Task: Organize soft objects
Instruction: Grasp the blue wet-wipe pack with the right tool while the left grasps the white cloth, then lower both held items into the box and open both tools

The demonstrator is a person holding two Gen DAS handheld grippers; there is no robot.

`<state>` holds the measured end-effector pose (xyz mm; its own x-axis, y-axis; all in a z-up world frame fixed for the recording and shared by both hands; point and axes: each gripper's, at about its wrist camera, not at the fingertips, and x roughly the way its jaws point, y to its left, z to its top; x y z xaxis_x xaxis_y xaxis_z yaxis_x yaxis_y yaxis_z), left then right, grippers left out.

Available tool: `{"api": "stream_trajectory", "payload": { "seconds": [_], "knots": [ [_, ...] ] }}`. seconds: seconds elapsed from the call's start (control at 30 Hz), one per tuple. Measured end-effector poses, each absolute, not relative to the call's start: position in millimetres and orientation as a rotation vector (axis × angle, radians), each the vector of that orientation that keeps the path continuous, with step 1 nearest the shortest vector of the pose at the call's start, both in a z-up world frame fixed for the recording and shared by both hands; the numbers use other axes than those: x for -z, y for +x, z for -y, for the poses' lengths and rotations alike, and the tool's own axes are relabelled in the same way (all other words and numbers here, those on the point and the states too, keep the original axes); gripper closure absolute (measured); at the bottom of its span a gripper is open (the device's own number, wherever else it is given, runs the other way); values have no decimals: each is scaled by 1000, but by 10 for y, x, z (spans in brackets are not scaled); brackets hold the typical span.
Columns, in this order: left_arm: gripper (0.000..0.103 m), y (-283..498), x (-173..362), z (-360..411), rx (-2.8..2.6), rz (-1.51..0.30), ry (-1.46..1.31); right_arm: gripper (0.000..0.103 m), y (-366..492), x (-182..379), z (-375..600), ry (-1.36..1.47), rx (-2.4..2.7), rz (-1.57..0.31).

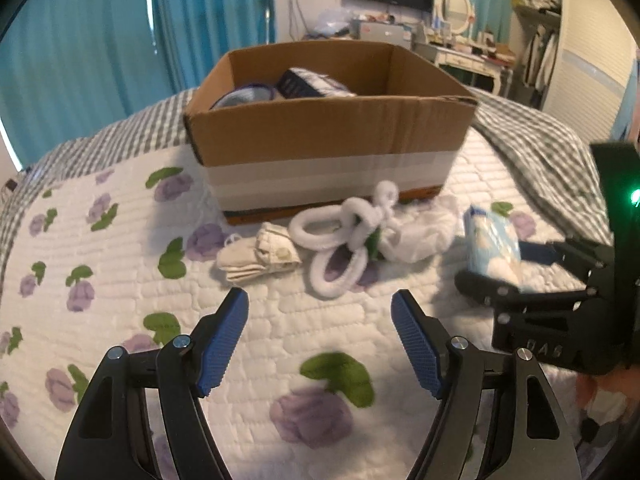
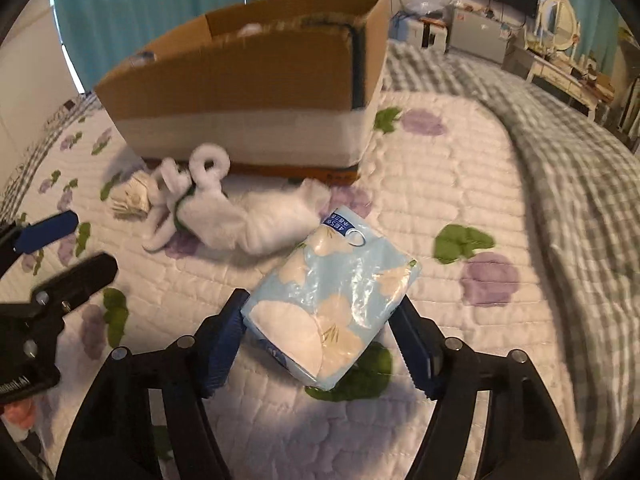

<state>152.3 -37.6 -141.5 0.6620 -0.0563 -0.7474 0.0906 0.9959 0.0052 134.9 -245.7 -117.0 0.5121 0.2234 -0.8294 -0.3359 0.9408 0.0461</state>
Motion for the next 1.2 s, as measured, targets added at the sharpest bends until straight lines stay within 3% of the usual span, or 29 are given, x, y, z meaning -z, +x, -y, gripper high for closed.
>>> {"api": "stream_trajectory", "payload": {
  "seconds": [0.43,0.5,0.53,0.67,0.77,0.87,1.2],
  "knots": [
    [31,1702,1562,1161,203,-925,-8,33,1591,834,2850,-163,-270,-899],
    [36,1790,1597,1257,219,-923,4,33,1669,818,2972,-151,-266,-900],
    [49,1847,1623,1295,216,-928,12,33,1732,813,3020,-138,-272,-903],
    [53,2096,1707,1387,212,-939,-3,32,1805,867,3144,-114,-275,-917],
    [70,2208,1796,1360,184,-954,9,32,1806,915,3180,-93,-288,-934],
    [76,2202,1780,1247,205,-953,-47,32,1788,916,3180,-94,-295,-933],
    [77,1786,1190,997,248,-860,-12,32,1577,573,3130,-48,-285,-867]
  ]
}}
